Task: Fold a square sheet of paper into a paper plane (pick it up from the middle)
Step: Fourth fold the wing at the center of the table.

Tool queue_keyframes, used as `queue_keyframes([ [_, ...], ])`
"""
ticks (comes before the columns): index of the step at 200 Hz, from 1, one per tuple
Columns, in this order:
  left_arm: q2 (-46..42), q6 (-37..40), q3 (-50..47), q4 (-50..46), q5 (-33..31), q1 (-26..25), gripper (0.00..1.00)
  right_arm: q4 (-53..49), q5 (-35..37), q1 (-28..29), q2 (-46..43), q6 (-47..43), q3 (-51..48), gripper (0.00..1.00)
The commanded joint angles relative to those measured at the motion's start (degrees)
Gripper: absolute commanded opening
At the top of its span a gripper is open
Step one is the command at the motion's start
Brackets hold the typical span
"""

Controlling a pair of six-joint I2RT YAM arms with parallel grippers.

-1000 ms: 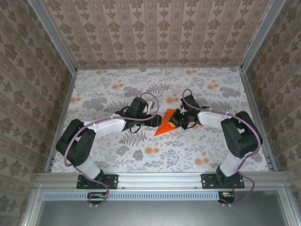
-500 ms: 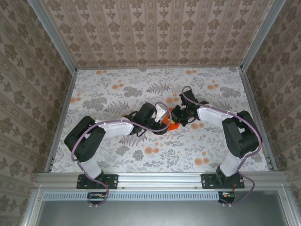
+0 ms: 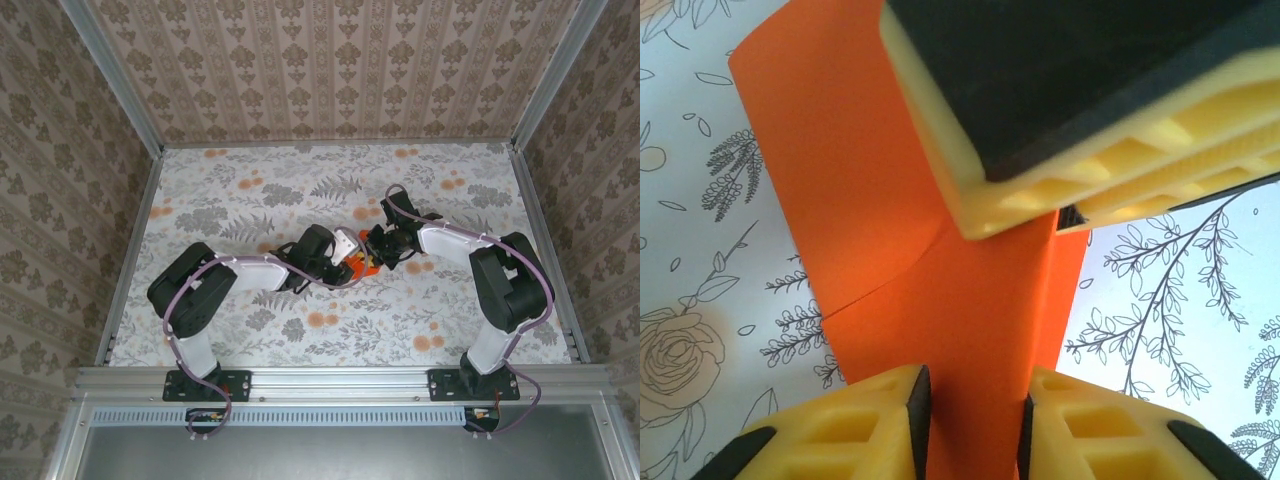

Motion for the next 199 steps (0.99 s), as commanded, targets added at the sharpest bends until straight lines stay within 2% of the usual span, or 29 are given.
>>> queue_keyframes([
  [1, 0.68, 2.31, -0.70, 1.00, 0.23, -0.45, 0.25, -4.67, -0.91, -0.59, 0.57, 1.75, 1.80, 0.25],
  [34, 1.43, 2.69, -0.09, -0.05, 2.28, -0.65, 0.21, -6.00, -0.64, -1.22, 0.23, 0.58, 2.18, 0.34],
  [48, 1.97, 2.60, 0.47, -0.73, 3.16, -0.66, 0.19, -6.64, -0.24, -1.75, -0.21, -0.65, 2.47, 0.45],
  [63, 2.43, 2.25, 1.10, -1.46, 4.45, -0.66, 0.18, -6.87, -0.19, -2.56, -0.50, -3.97, 3.22, 0.61],
  [79, 2.83, 1.67, 1.79, -2.44, 6.68, -0.27, 0.16, -6.65, -0.66, -3.99, -0.87, -8.02, 3.85, 0.68],
  [108, 3.47, -0.44, 4.08, -5.07, 9.75, 0.62, 0.14, -4.10, -1.93, -6.57, -2.52, -14.86, 3.50, 0.71],
  [149, 4.87, -7.22, 6.41, -7.40, 13.99, 2.93, 0.12, 0.33, -2.87, -9.81, -6.15, -21.56, -1.34, 0.71],
  [199, 5.34, -16.24, 5.64, -4.14, 16.45, 4.30, 0.11, 3.43, -7.38, -10.85, -8.23, -27.14, -6.48, 0.68],
])
